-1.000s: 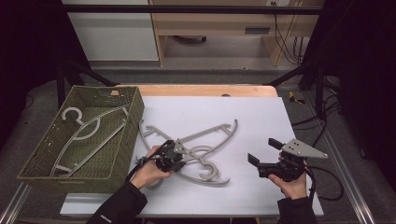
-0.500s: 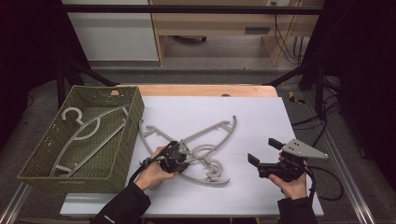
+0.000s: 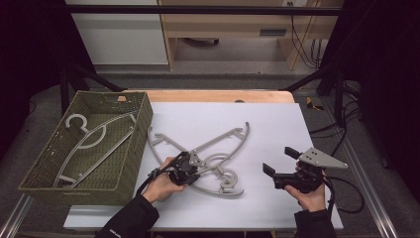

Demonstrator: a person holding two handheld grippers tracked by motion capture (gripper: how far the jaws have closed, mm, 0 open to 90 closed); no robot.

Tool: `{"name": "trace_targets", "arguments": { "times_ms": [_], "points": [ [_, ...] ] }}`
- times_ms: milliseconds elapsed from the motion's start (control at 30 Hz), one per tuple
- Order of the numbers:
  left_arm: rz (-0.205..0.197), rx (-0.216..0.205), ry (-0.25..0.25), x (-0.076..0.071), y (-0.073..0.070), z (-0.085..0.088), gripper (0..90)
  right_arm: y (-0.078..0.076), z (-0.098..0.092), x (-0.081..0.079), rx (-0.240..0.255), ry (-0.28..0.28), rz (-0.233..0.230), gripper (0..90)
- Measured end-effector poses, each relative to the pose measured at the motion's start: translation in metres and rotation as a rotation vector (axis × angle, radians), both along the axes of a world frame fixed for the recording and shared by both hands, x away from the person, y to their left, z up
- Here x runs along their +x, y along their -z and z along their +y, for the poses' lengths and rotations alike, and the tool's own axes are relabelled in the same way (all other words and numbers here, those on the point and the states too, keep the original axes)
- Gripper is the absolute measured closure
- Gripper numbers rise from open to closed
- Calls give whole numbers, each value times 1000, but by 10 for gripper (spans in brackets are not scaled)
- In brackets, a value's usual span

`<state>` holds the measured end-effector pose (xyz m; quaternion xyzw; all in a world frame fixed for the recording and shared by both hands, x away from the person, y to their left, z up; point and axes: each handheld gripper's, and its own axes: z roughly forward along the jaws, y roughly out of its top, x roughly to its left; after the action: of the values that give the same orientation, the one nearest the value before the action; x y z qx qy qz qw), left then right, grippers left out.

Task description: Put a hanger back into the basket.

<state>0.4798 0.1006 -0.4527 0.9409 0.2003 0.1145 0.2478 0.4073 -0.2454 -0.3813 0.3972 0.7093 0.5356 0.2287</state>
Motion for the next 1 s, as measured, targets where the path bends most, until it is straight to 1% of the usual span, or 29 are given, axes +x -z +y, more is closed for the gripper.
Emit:
{"name": "trace_targets", "arguments": {
  "times_ms": [33, 67, 100, 133, 233, 267, 300, 367, 500, 533, 567, 600, 633, 667, 700, 733, 800, 833, 967, 1000],
  "points": [
    [-9, 2, 8, -1, -1, -1, 800, 0, 0, 0, 0, 0, 0, 37],
    [-10, 0, 7, -3, -2, -2, 812, 0, 0, 0, 0, 0, 0, 37],
    [-23, -4, -10, -5, -3, -3, 812, 0, 0, 0, 0, 1, 1, 37],
    [-17, -2, -3, -4, -4, -2, 813, 0, 0, 0, 0, 1, 2, 36],
    [-14, -27, -12, -5, -7, 0, 815, 0, 0, 0, 1, 0, -1, 37],
    [-6, -51, -22, -5, -8, 1, 815, 0, 0, 0, 0, 1, -1, 37],
    [-4, -66, -27, -6, -9, 2, 815, 0, -1, 0, 0, 2, -2, 37],
    [1, -82, -29, -6, -12, 3, 816, 0, -1, 0, 0, 4, -2, 36],
    [-9, -102, -44, -9, -19, 8, 817, -1, -2, -1, 4, 5, -4, 37],
    [-6, -107, -50, -9, -20, 9, 817, -1, -3, -1, 6, 3, -4, 37],
    [-9, -112, -53, -10, -23, 13, 817, -1, -3, -1, 6, 4, -5, 37],
    [-9, -112, -53, -10, -23, 13, 817, -1, -3, -1, 6, 4, -5, 37],
    [-7, -139, -65, -11, -25, 15, 817, -1, -4, -1, 6, 5, -6, 37],
    [-11, -132, -62, -11, -28, 17, 817, -1, -4, -1, 5, 5, -7, 37],
    [-15, -152, -69, -13, -30, 19, 817, -1, -4, -1, 5, 6, -6, 37],
    [-19, -154, -67, -14, -32, 21, 818, -1, -4, -1, 8, 8, -6, 37],
    [-21, -172, -69, -16, -38, 24, 817, -1, -5, -1, 8, 9, -5, 37],
    [-26, -188, -78, -18, -41, 25, 817, -1, -6, -1, 6, 11, -7, 37],
    [-24, -219, -92, -22, -51, 32, 817, -2, -7, -2, 8, 14, -7, 37],
    [-24, -221, -92, -23, -53, 33, 817, -2, -7, -2, 10, 13, -8, 37]
  ]
}}
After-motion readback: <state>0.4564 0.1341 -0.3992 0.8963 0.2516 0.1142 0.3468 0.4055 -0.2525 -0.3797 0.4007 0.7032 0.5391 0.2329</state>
